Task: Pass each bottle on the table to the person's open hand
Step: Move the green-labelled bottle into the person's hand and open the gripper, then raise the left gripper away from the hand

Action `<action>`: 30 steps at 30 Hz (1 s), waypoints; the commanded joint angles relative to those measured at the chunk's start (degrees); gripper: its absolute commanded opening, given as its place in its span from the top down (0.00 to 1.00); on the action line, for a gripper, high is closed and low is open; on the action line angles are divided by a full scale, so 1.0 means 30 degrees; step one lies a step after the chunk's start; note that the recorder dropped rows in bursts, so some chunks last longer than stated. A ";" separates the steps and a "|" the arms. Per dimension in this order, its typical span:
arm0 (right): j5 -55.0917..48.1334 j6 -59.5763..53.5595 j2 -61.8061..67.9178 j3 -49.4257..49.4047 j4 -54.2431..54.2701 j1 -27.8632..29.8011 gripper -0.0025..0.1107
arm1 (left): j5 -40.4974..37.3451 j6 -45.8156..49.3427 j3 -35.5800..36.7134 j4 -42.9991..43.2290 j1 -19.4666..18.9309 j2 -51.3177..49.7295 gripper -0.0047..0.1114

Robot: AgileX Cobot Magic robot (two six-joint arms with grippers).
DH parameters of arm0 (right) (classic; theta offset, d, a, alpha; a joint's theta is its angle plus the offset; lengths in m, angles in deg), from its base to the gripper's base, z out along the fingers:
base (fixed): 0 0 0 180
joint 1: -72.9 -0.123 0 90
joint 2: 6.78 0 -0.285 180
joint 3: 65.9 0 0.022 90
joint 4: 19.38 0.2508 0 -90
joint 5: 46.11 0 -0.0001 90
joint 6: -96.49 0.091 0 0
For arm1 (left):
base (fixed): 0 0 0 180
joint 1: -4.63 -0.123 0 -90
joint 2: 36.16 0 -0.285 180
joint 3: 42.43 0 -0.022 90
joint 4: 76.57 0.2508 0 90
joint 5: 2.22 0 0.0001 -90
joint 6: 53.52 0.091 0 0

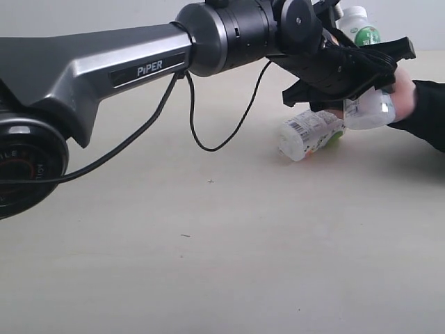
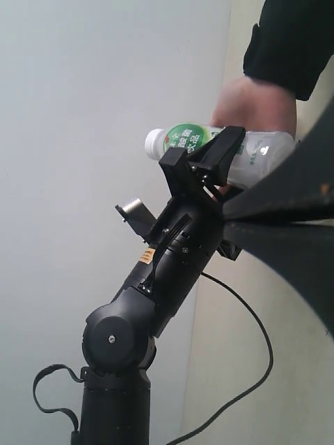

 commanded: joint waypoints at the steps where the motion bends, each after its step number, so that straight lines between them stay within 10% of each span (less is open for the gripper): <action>1: 0.0093 0.0012 -0.0083 -0.0080 0.0034 -0.0051 0.98 | 0.0184 0.0440 -0.0165 0.0188 -0.0083 0.0191 0.35; 30: 0.0093 0.0012 -0.0083 -0.0080 0.0034 -0.0051 0.98 | -0.1921 0.0561 -0.0165 0.0606 -0.0414 0.1564 0.36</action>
